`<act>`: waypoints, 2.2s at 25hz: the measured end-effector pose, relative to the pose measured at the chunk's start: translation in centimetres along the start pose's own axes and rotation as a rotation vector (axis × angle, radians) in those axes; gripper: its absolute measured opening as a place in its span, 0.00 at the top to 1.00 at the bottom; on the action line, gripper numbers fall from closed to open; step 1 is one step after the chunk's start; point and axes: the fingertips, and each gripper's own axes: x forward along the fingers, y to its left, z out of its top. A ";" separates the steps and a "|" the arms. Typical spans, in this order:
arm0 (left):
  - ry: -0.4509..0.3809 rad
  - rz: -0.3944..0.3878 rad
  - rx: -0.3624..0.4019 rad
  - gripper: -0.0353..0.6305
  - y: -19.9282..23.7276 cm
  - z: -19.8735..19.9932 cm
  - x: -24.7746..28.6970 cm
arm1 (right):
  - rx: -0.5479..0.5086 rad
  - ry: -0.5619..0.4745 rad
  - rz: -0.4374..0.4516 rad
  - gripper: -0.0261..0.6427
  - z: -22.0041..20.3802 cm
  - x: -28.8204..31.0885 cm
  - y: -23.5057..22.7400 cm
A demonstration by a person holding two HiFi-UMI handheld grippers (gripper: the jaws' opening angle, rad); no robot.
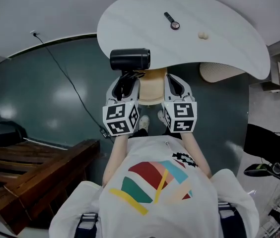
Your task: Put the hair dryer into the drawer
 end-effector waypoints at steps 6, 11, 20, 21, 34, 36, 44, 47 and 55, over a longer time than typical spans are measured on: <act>0.000 0.040 0.012 0.59 -2.3 0.1 1.3 | 0.001 -0.001 0.057 0.94 0.1 0.2 -2.0; 0.023 0.046 0.035 0.59 -4.4 -0.5 2.4 | 0.010 0.001 0.080 0.94 -0.2 0.1 -3.5; 0.057 0.039 0.053 0.59 -6.9 -1.5 3.3 | 0.030 -0.002 0.080 0.94 -0.3 -0.4 -5.5; 0.061 0.041 0.053 0.59 -6.9 -1.6 3.3 | 0.029 -0.002 0.082 0.94 -0.3 -0.4 -5.5; 0.162 0.080 0.022 0.59 -5.2 -4.5 3.5 | 0.040 0.009 0.117 0.94 -0.7 0.5 -5.2; 0.190 0.089 0.014 0.59 -4.8 -5.1 3.6 | 0.039 0.016 0.127 0.94 -0.9 0.7 -4.9; 0.308 0.074 -0.010 0.59 -4.1 -7.6 4.3 | 0.042 0.050 0.143 0.94 -1.8 1.5 -4.6; 0.340 0.064 -0.010 0.59 -4.2 -8.5 4.5 | 0.043 0.061 0.146 0.94 -2.2 1.7 -4.5; 0.482 0.057 -0.046 0.59 -4.3 -11.8 5.6 | 0.059 0.100 0.137 0.94 -3.4 2.1 -4.9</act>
